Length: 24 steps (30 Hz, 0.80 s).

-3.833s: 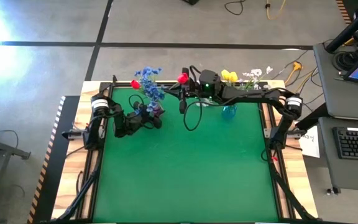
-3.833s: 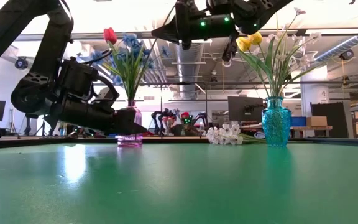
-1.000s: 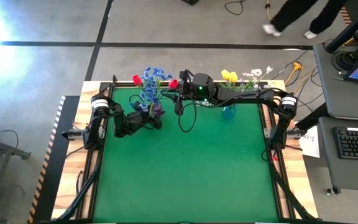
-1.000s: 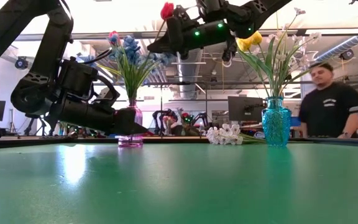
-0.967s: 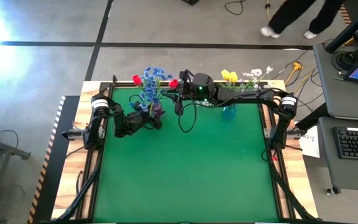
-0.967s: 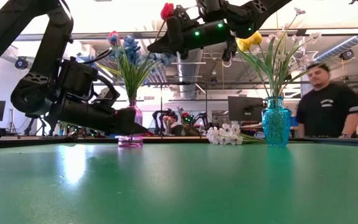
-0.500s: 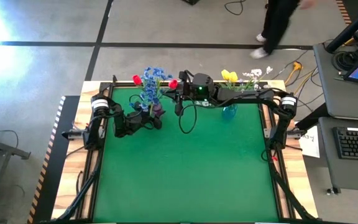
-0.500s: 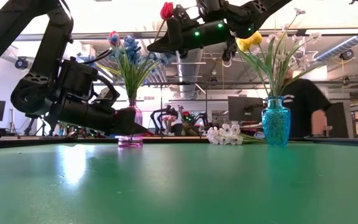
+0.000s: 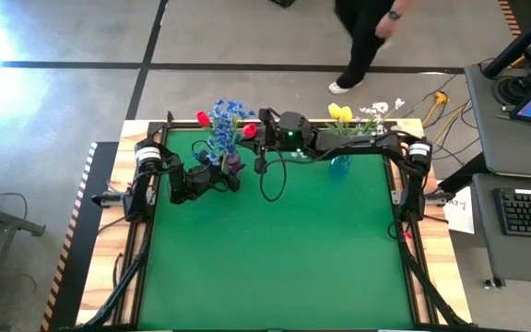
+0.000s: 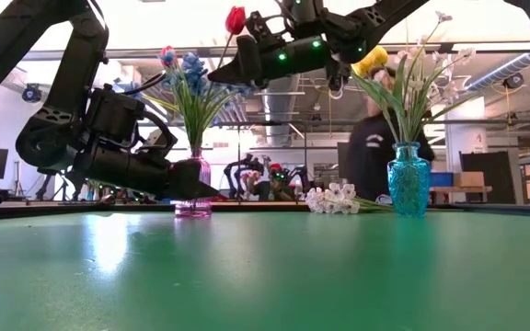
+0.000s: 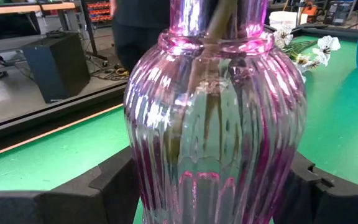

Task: Sort flowers into vase by color
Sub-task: Put the red tulip into the purple vase

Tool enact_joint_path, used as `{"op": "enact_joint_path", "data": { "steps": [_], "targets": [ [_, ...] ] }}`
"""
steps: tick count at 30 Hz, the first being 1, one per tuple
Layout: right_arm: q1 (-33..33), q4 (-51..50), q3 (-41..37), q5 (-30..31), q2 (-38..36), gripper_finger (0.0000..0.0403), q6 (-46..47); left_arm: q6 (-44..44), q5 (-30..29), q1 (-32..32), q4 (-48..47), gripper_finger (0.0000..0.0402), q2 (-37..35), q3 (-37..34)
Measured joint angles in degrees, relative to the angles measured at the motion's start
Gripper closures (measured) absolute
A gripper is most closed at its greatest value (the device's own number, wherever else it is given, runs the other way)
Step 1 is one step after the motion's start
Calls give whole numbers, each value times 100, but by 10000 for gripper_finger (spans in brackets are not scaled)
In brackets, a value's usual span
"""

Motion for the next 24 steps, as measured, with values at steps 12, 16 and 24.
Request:
{"op": "enact_joint_path", "data": {
  "steps": [12, 16, 24],
  "targets": [
    [-2, -66, 21, 26, 65, 390, 161, 17, -1, 1, 1, 145, 0, -1],
    [-2, -130, 21, 22, 42, 389, 160, 20, 0, 1, -2, 145, 0, -1],
    [-5, -247, 21, 26, 42, 307, 394, 20, -3, 1, -30, 145, 0, -3]
  ]
}}
